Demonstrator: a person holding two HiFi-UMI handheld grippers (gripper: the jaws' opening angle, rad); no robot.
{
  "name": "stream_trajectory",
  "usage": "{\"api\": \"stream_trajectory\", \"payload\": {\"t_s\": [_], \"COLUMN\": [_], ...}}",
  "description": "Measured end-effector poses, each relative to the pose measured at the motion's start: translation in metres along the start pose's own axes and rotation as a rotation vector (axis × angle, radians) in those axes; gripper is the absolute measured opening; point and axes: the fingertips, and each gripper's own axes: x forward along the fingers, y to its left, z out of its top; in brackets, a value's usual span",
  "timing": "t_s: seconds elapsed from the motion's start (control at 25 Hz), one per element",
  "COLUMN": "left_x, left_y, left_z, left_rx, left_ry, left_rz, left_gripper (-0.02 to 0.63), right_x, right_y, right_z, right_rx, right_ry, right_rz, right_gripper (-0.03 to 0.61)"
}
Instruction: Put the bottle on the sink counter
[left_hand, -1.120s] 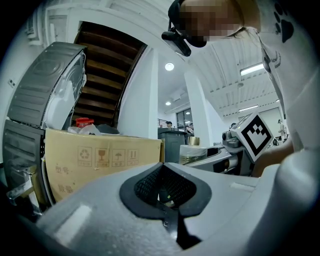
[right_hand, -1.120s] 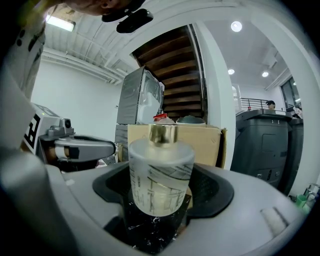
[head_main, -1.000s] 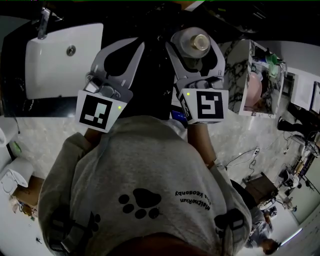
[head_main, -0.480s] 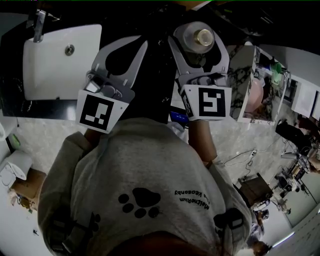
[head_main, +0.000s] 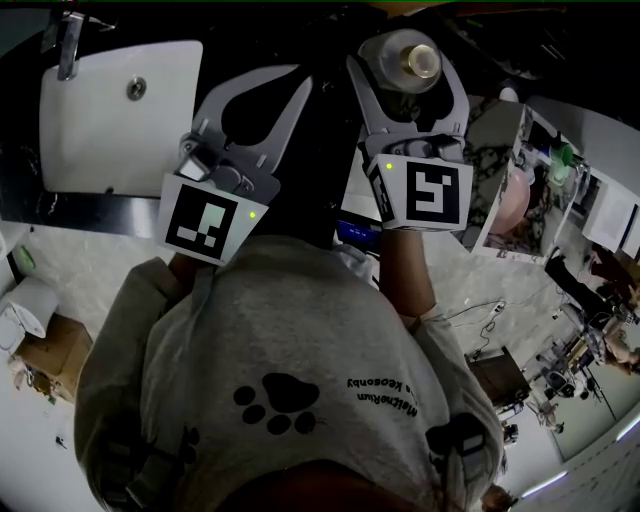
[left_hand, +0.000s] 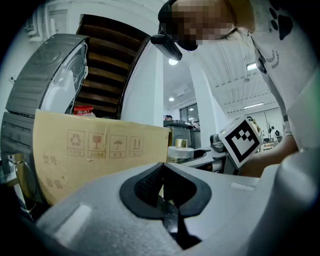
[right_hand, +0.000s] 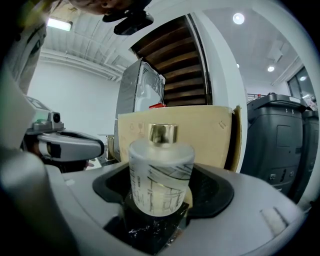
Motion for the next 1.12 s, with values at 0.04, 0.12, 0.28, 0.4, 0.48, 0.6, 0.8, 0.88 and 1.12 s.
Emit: {"api": "stream_trajectory", "payload": {"t_s": [0.04, 0.12, 0.28, 0.4, 0.48, 0.6, 0.8, 0.88, 1.12], "left_x": [0.002, 0.005, 0.012, 0.017, 0.020, 0.024, 0.030, 0.032, 0.040], "left_y": [0.001, 0.002, 0.005, 0.007, 0.009, 0.011, 0.013, 0.014, 0.016], "left_z": [-0.002, -0.006, -0.013, -0.019, -0.023, -0.029, -0.038, -0.041, -0.050], "left_rx": [-0.001, -0.004, -0.009, -0.010, -0.016, -0.024, -0.030, -0.032, -0.040], "left_ry": [0.002, 0.009, 0.021, 0.028, 0.033, 0.042, 0.056, 0.060, 0.072], "left_rz": [0.000, 0.003, 0.006, 0.006, 0.007, 0.010, 0.005, 0.003, -0.002], "left_gripper": [0.003, 0.003, 0.003, 0.003, 0.003, 0.003, 0.003, 0.003, 0.003], "right_x": [0.003, 0.011, 0.021, 0.030, 0.035, 0.043, 0.055, 0.060, 0.074], "right_y": [-0.001, -0.001, -0.005, -0.009, -0.011, -0.015, -0.019, -0.020, -0.024], "right_z": [0.000, 0.001, -0.008, -0.015, -0.019, -0.028, -0.044, -0.050, -0.067], "right_rx": [0.006, 0.022, 0.025, 0.020, 0.016, -0.001, -0.027, -0.026, -0.026], "right_ry": [-0.002, -0.008, 0.002, 0.007, 0.010, 0.017, 0.034, 0.040, 0.062], "right_rz": [0.002, 0.008, 0.015, 0.018, 0.019, 0.027, 0.043, 0.044, 0.045], "right_gripper": [0.337, 0.337, 0.337, 0.337, 0.337, 0.337, 0.337, 0.337, 0.337]}}
